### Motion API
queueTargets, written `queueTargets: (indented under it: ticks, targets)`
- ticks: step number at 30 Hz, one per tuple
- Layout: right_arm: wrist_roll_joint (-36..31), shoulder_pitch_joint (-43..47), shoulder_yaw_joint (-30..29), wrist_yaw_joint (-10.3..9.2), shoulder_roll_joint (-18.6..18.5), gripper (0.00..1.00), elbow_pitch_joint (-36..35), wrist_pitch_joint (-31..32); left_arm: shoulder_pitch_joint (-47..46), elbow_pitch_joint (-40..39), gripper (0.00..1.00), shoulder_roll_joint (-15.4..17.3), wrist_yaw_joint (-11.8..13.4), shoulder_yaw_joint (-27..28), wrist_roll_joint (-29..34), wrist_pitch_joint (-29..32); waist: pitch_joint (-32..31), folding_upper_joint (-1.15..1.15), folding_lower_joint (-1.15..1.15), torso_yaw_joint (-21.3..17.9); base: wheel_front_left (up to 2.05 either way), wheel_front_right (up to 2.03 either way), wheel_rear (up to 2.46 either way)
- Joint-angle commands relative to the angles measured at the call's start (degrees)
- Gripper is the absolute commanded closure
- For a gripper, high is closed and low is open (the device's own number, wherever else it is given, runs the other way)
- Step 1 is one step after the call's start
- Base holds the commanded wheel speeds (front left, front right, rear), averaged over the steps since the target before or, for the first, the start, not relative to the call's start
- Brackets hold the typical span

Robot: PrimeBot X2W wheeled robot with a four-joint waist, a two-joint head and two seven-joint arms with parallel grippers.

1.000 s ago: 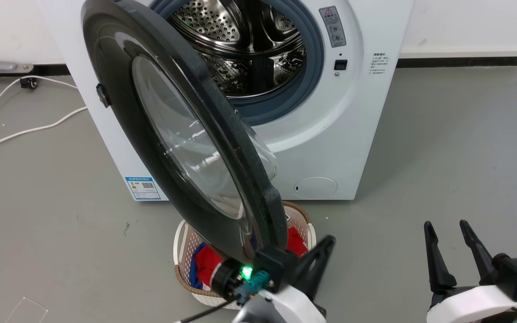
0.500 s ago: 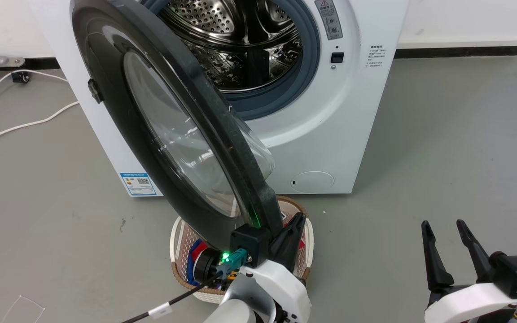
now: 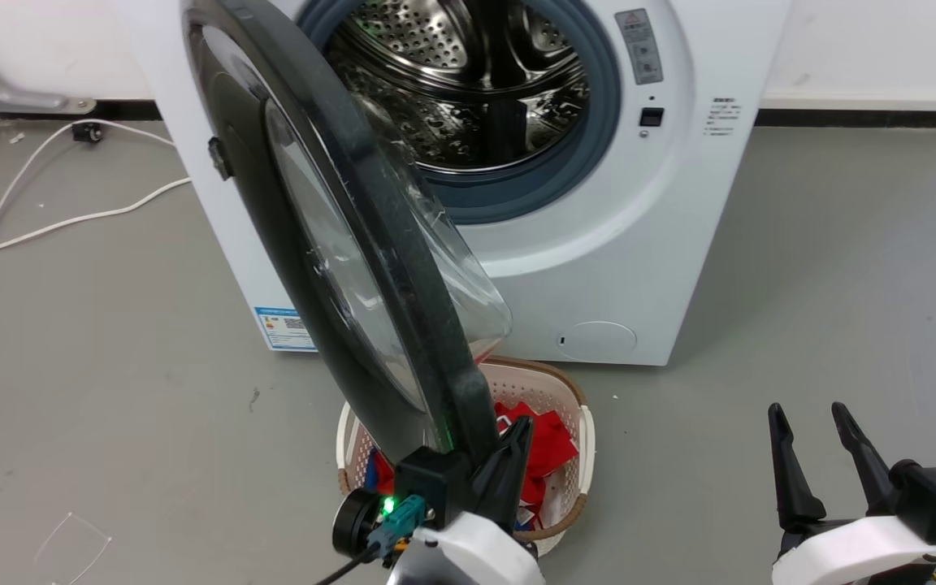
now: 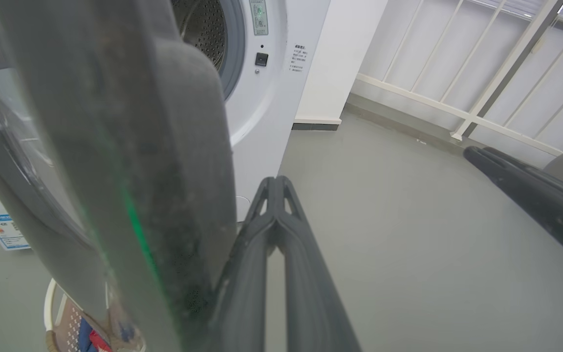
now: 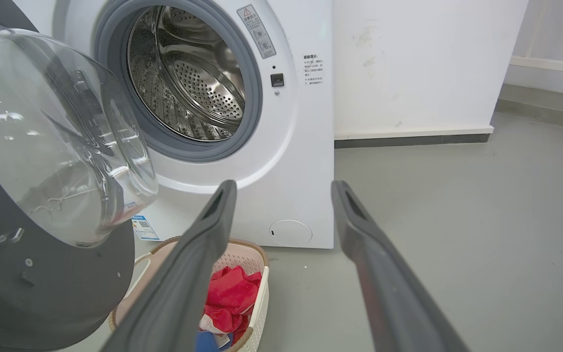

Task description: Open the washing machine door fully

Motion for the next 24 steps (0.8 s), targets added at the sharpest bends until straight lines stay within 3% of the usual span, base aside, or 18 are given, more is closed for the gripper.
queueTargets:
  ticks: [1, 8, 24]
  targets:
    - [0.18, -0.10, -0.02, -0.01, 0.13, 0.00, -0.01, -0.04, 0.89, -1.05, 1.00, 2.25, 1.49, 1.40, 0.37, -0.20, -0.23, 0.00, 0.00, 1.33, 0.00, 0.00, 0.00]
    - [-0.01, -0.03, 0.01, -0.01, 0.12, 0.00, -0.42, 0.07, 5.45, -8.81, 1.00, 4.00, 3.08, -0.38, 1.27, 0.93, -0.17, 0.00, 0.00, 5.67, 0.00, 0.00, 0.00]
    - [-0.76, -0.43, -0.61, -0.01, 0.10, 0.00, -2.49, 0.65, 10.93, -16.84, 1.00, 7.67, 9.21, 4.27, 1.05, -0.33, 1.45, 0.00, 0.00, 15.81, 0.00, 0.00, 0.00]
